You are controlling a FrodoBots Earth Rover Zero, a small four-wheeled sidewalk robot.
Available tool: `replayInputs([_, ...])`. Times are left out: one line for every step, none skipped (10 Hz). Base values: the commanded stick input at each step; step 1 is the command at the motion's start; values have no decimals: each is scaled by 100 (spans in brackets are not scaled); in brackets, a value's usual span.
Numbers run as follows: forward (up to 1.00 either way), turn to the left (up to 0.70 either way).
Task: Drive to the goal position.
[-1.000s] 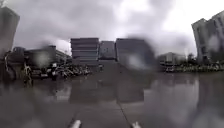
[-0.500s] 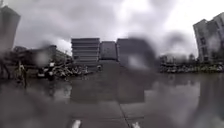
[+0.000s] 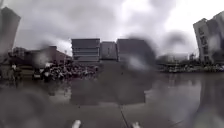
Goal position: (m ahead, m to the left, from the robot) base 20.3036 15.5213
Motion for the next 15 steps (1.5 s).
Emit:
replayInputs([70,0])
replayInputs([70,0])
replayInputs([70,0])
replayInputs([70,0])
replayInputs([70,0])
replayInputs([70,0])
replayInputs([70,0])
replayInputs([70,0])
replayInputs([70,0])
replayInputs([70,0])
replayInputs([70,0])
replayInputs([70,0])
replayInputs([70,0])
replayInputs([70,0])
replayInputs([70,0])
